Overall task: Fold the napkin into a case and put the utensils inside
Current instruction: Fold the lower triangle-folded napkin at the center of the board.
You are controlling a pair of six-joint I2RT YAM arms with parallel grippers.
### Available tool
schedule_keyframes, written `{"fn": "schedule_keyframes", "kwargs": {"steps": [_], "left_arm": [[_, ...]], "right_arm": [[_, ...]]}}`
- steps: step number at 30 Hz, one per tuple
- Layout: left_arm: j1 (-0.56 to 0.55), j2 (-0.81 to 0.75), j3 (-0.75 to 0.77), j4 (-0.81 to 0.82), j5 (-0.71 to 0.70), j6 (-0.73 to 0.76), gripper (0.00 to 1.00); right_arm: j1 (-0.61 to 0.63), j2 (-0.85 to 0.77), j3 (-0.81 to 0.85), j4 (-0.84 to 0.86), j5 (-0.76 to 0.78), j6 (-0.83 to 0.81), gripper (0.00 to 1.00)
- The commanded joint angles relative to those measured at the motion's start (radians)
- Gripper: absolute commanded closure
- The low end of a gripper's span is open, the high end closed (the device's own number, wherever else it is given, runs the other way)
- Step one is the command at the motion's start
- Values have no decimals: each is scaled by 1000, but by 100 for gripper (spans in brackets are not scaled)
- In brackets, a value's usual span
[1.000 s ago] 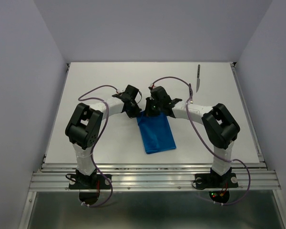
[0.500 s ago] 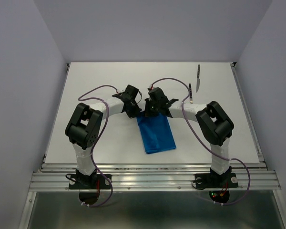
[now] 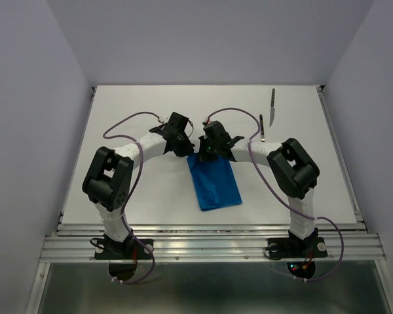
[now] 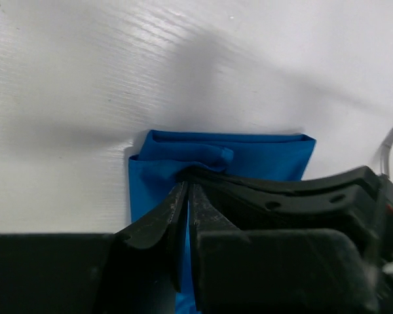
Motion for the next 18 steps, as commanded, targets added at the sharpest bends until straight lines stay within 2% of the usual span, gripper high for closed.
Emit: {"fn": "schedule_keyframes", "kwargs": {"steps": [1, 7, 12, 18], "left_arm": [[-1, -85, -8, 30, -25, 16, 82], [25, -88, -20, 36, -7, 38, 93], [30, -124, -51, 36, 3, 62, 96], [28, -137, -106, 59, 66, 110, 100]], "right_arm": [[9, -4, -7, 51, -12, -40, 99], [9, -4, -20, 54, -99, -145, 99], [9, -8, -23, 48, -194, -224, 99], [0, -21, 6, -26, -210, -288, 99]]}}
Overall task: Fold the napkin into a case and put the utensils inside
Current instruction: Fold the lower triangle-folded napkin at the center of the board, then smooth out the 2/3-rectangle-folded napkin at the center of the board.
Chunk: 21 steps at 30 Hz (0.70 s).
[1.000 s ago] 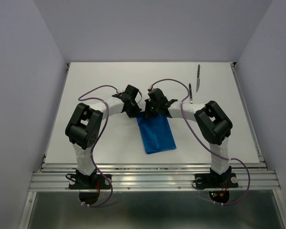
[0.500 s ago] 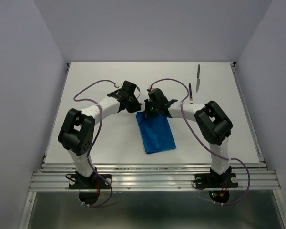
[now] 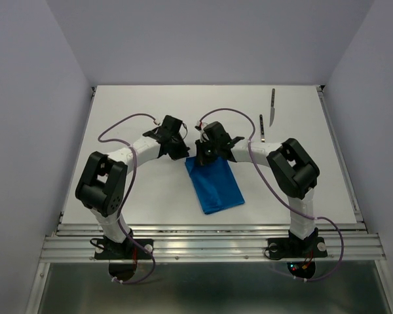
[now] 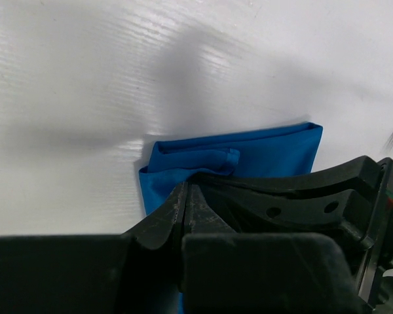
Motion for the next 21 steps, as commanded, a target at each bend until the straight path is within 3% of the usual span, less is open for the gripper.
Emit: {"fn": "schedule_keyframes", "kwargs": {"steps": [1, 13, 21], "left_arm": [[-4, -35, -20, 31, 48, 58, 100], [-10, 145, 24, 65, 108, 102, 100], [-12, 192, 13, 71, 107, 87, 100]], "right_arm": [[0, -24, 17, -39, -34, -73, 99], [0, -44, 9, -45, -32, -67, 99], [0, -180, -61, -30, -34, -29, 98]]}}
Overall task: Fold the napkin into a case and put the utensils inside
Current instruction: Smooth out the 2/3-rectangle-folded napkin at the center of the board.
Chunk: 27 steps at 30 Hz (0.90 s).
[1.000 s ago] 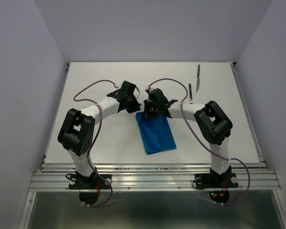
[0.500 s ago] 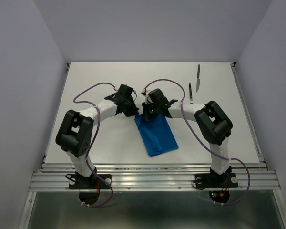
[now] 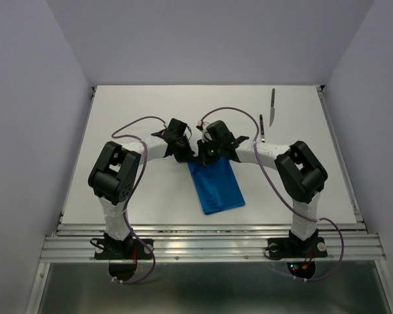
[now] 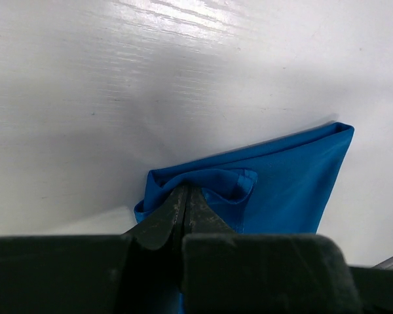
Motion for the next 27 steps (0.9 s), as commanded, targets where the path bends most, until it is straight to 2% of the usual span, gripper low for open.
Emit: {"fn": "schedule_keyframes", "kwargs": {"steps": [1, 5, 9, 13, 19, 27], "left_arm": [[-6, 33, -7, -24, -18, 11, 100], [-6, 23, -26, -13, -14, 3, 100], [-6, 17, -36, -4, -9, -1, 100], [-6, 15, -38, -4, -8, -4, 100], [-6, 14, -27, -7, -6, -1, 100], [-6, 21, -16, -12, -3, 3, 100]], "right_arm": [[1, -141, -62, 37, -8, 27, 98], [1, -233, -225, 145, -92, 127, 98], [1, -266, -305, 267, -149, 228, 99], [1, -214, -297, 367, -213, 294, 99], [1, -124, -309, 407, -201, 334, 99], [1, -72, -379, 476, -275, 356, 99]]}}
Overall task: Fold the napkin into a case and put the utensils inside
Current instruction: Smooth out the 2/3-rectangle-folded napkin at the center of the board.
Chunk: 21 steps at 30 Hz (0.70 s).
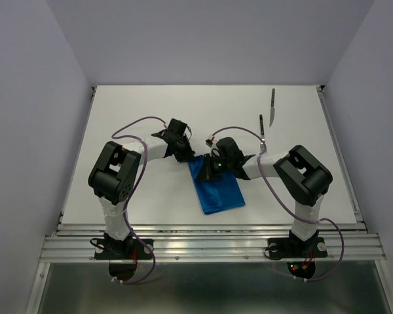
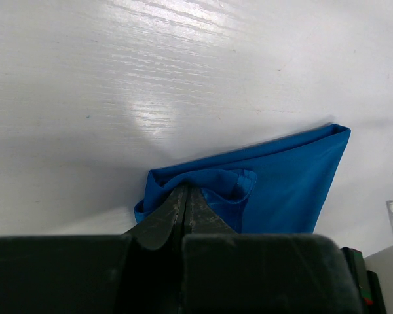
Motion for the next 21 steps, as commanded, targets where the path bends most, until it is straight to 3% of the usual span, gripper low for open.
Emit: {"fn": "schedule_keyframes", "kwargs": {"steps": [1, 21], "left_arm": [[-6, 19, -8, -37, -14, 15, 100], [-6, 47, 4, -40, -20, 10, 100]], "right_arm": [[1, -7, -54, 95, -61, 15, 99], [114, -168, -277, -18, -98, -88, 99]]}}
